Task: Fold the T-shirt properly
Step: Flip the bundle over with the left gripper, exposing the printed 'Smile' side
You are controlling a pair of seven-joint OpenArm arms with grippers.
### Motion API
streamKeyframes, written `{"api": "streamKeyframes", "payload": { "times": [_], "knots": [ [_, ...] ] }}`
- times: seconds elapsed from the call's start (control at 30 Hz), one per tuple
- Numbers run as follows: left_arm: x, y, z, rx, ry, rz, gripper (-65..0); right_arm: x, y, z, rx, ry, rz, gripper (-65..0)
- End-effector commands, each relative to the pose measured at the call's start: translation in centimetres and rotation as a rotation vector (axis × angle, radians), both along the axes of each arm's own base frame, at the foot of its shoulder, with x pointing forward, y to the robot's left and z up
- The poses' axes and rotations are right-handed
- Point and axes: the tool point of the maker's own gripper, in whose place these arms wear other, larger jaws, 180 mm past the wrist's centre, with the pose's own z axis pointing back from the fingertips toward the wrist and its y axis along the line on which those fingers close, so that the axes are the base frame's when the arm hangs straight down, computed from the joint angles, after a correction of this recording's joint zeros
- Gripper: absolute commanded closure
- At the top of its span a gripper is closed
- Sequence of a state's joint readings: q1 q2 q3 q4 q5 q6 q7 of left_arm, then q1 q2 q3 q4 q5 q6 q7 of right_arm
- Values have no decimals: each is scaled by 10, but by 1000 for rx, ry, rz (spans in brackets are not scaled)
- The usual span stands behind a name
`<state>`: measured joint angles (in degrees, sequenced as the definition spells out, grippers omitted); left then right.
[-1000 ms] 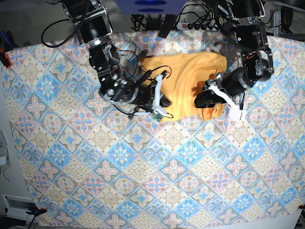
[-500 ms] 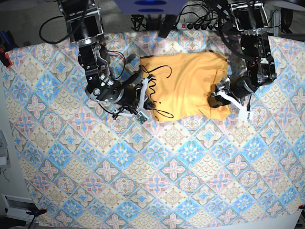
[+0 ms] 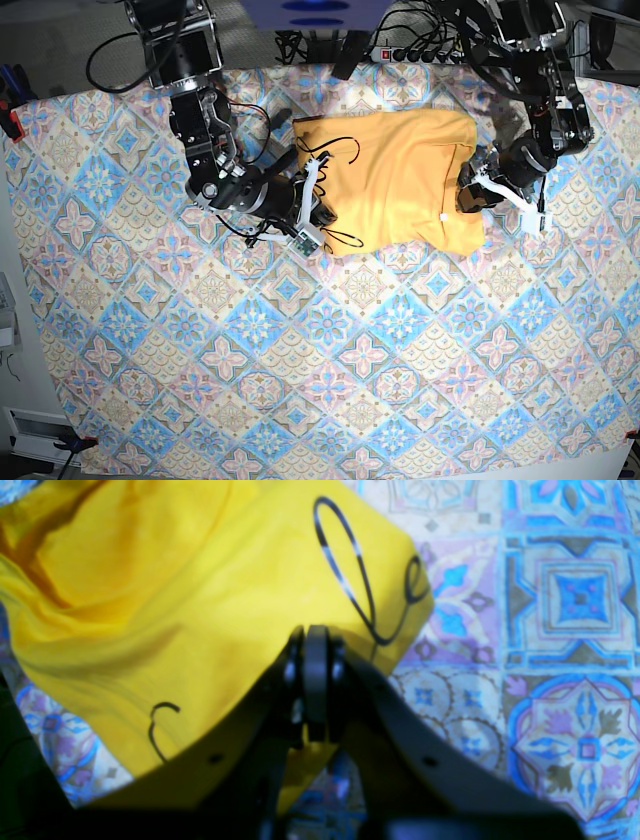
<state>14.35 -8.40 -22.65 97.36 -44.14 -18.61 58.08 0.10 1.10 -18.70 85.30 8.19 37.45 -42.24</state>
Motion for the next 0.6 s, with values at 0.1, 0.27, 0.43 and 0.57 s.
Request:
{"api": "streamKeyframes", "payload": {
  "times": [0.1, 0.27, 0.43, 0.57],
  "knots": [
    [-6, -14, 41, -14, -114, -40, -204, 7, 20, 20, 38, -61, 58, -2],
    [-27, -35, 46, -99, -94, -86, -204, 18, 44, 37, 31, -125, 148, -2],
    [-44, -72, 32, -150, -15, -198, -203, 45, 44, 47, 10, -162, 156, -1],
    [-54, -99, 18, -169, 37, -268, -203, 65, 41, 41, -8, -148, 149, -2]
  ]
}}
